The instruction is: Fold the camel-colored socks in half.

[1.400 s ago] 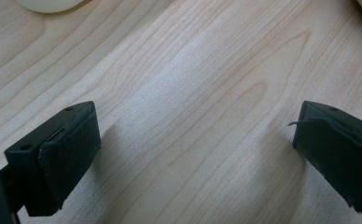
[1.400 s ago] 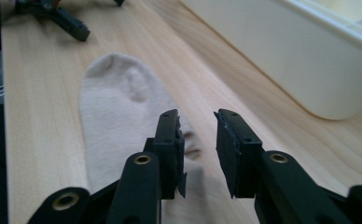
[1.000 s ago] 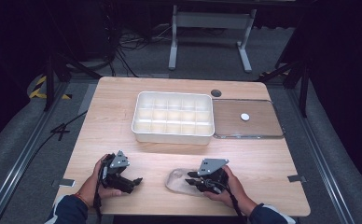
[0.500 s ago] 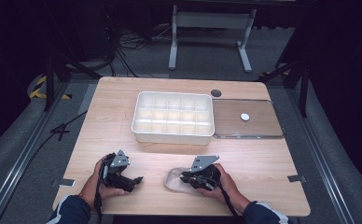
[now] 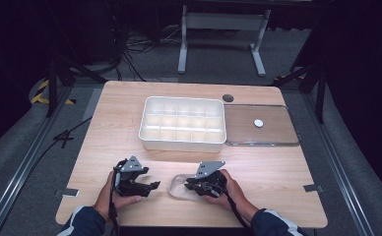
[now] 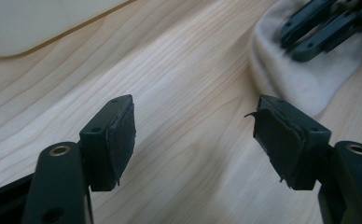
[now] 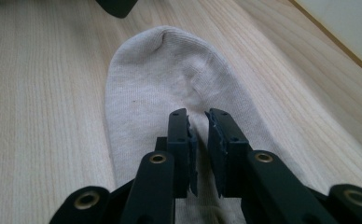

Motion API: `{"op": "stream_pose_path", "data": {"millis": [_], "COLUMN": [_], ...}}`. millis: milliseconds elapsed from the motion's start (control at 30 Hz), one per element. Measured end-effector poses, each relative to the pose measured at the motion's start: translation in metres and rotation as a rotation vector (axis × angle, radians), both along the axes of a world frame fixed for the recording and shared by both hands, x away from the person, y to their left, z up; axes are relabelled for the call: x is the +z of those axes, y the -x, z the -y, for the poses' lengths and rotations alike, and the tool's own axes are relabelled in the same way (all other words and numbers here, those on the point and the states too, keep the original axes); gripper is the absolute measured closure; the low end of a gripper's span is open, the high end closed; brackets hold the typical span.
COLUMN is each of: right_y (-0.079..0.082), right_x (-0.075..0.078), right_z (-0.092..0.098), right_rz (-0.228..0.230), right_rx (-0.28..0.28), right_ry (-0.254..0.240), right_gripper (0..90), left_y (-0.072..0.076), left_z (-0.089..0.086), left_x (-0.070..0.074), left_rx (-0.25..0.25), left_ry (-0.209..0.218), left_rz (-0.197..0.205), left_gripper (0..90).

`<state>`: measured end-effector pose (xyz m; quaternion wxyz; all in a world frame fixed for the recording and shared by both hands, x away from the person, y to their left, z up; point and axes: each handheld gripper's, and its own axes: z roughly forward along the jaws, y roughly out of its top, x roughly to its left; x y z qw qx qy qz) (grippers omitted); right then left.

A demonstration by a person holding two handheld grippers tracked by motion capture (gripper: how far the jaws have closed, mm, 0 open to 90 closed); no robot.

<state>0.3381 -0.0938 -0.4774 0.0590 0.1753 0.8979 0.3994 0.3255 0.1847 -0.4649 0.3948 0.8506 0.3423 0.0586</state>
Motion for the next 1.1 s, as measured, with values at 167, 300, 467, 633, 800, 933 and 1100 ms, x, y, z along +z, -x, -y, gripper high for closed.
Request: {"op": "stream_pose_path", "data": {"millis": [167, 300, 467, 633, 800, 933, 1100], "right_y": [0.0, 0.0, 0.001, 0.001, 0.001, 0.001, 0.001], "right_x": [0.0, 0.0, 0.0, 0.0, 0.0, 0.0, 0.0], "right_z": [-0.001, 0.0, -0.001, -0.001, -0.001, -0.001, -0.001], "right_rz": [-0.004, -0.002, 0.004, 0.002, 0.003, 0.005, 0.01], "right_rx": [0.007, 0.009, 0.006, 0.002, 0.002, 0.002, 0.005], "right_ry": [-0.003, -0.004, -0.002, 0.001, 0.002, 0.002, 0.001], "right_gripper": [79.5, 79.5, 79.5, 79.5, 79.5, 79.5, 79.4], "left_y": [-0.001, -0.004, -0.002, 0.001, 0.002, 0.001, -0.001], "left_z": [0.024, 0.038, 0.038, 0.029, 0.038, 0.046, 0.049], "left_x": [0.001, -0.003, 0.006, 0.021, 0.016, 0.004, -0.005], "left_rx": [-0.011, -0.006, -0.001, 0.034, -0.01, -0.021, -0.022], "left_ry": [-0.012, -0.051, -0.012, 0.094, 0.05, -0.019, -0.108], "left_rz": [0.005, 0.013, 0.047, 0.077, 0.064, 0.032, 0.023], "left_gripper": [32.9, 32.7, 32.8, 33.4, 33.4, 34.0, 34.7]}}
